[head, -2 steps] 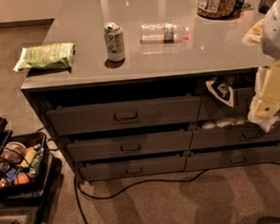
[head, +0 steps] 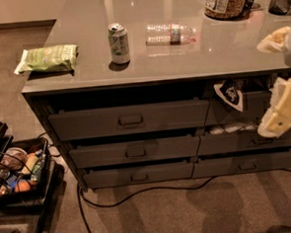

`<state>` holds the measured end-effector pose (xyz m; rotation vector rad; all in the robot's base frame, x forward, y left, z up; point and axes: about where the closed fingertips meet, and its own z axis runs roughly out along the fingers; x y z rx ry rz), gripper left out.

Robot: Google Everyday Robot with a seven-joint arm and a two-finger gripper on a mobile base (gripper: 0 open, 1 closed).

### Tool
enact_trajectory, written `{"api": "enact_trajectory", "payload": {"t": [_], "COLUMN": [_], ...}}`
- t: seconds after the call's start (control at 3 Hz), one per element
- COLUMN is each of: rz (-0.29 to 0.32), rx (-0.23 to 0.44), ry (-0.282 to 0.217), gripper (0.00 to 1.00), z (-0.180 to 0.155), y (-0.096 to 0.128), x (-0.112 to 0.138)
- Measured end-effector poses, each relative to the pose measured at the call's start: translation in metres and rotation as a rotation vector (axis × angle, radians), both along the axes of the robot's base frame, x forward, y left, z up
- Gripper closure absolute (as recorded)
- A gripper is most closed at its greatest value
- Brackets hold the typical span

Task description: Open middle drawer

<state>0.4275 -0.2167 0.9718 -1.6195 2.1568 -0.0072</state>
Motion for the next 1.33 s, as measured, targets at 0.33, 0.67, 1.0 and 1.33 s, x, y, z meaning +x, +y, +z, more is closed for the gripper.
{"api": "enact_trajectory", "payload": {"t": [0.33,0.67,1.0,1.33], "rz": [0.021,0.036,0.065,0.106], "rx": [0.127,0.273,0.428,0.480], "ry": [-0.068,-0.109,-0.263,-0.354], "gripper": [0.00,0.00,0.00,0.00], "z": [-0.030,-0.089,-0.094,-0.074], "y": [0.004,0.017,0.048,0.073], "x": [-0.022,-0.034,-0.008,0.004]}}
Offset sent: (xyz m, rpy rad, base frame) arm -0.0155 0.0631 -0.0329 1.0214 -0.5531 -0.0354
